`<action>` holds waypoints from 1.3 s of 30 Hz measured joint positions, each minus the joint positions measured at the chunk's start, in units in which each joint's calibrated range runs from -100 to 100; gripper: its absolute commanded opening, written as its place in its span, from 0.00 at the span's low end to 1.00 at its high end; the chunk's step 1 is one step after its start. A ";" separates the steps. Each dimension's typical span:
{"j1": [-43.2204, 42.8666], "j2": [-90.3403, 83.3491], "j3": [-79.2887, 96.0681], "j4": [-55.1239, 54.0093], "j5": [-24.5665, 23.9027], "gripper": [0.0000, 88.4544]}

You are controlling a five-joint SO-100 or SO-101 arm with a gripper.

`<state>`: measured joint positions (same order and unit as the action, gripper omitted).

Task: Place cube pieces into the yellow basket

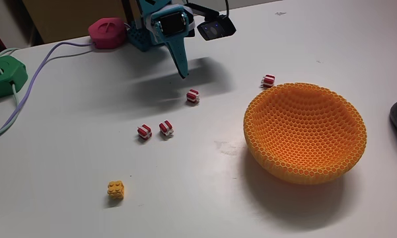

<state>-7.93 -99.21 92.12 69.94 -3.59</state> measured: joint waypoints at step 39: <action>-6.09 48.11 -0.79 -42.15 -42.93 0.29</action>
<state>-14.02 -51.11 91.33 27.79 -46.52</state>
